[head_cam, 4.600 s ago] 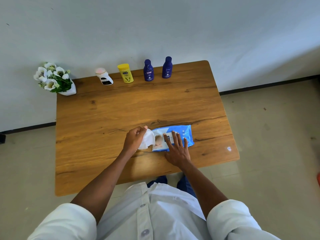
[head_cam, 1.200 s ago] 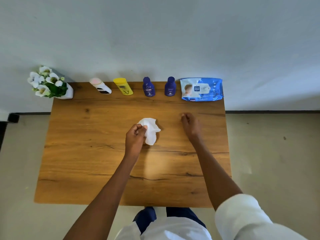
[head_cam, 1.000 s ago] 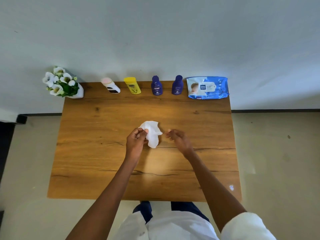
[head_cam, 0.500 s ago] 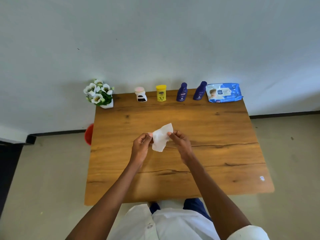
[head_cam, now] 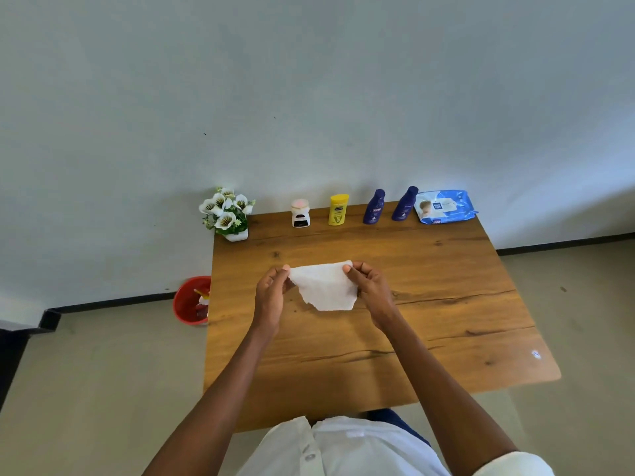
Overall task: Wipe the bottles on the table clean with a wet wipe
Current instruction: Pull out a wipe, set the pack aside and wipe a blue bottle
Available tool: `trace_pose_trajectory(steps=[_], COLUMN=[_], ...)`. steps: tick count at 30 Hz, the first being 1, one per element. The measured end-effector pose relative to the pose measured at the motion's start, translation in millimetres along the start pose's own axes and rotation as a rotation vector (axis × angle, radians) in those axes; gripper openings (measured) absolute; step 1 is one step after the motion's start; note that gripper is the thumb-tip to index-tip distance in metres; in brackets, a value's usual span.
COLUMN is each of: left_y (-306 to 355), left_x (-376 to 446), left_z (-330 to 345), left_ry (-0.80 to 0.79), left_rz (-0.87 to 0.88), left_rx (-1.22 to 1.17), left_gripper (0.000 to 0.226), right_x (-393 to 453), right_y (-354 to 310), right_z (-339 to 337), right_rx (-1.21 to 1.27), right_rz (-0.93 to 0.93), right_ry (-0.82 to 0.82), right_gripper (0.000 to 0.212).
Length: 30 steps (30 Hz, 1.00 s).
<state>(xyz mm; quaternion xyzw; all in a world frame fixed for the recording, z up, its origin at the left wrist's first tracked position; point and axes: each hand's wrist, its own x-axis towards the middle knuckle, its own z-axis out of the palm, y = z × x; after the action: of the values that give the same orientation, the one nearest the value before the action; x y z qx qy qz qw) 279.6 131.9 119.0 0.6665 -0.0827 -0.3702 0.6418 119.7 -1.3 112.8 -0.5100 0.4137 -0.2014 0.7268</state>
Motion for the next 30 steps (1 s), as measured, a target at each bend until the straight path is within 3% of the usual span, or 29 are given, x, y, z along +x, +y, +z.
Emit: trace_pose_trajectory(steps=[4,9,13,16,21,24,27,30], left_y=[2,-8,-5,-5,-10,-14,-12,-9], left_x=[2,4,7,8,12,17,20,29], left_z=[4,9,11,11,11,16,22,18], left_ry=[-0.159,-0.112,-0.040,-0.121,-0.373,-0.333,-0.263,-0.252], left_rz=[-0.187,-0.207,-0.100,-0.154,-0.253,-0.195,-0.095,-0.054], left_rx=[-0.258,0.050,0.304,0.306,0.388,0.480,0.614,0.610], left_gripper=[0.023,0.038,0.017,0.007,0.029,0.023,0.009,0.012], right_x=[2,7,15,15,15,19,23,27], right_y=[-6,-13,-15,-18,-20,-20,-19,-21], right_z=[4,0,-10,-14,-15,-19,-26,-31], right_rx=[0.007,-0.088,-0.287,-0.518,-0.874,-0.974,-1.075,-0.963], right_rz=[0.050,0.066,0.071,-0.043,-0.175,-0.179,-0.204,-0.192], right_ry=[-0.060,-0.031,-0.050,-0.078,-0.064,-0.111,-0.087,-0.004], right_gripper=[0.034,0.025,0.045,0.044,0.020,0.028,0.021,0.019])
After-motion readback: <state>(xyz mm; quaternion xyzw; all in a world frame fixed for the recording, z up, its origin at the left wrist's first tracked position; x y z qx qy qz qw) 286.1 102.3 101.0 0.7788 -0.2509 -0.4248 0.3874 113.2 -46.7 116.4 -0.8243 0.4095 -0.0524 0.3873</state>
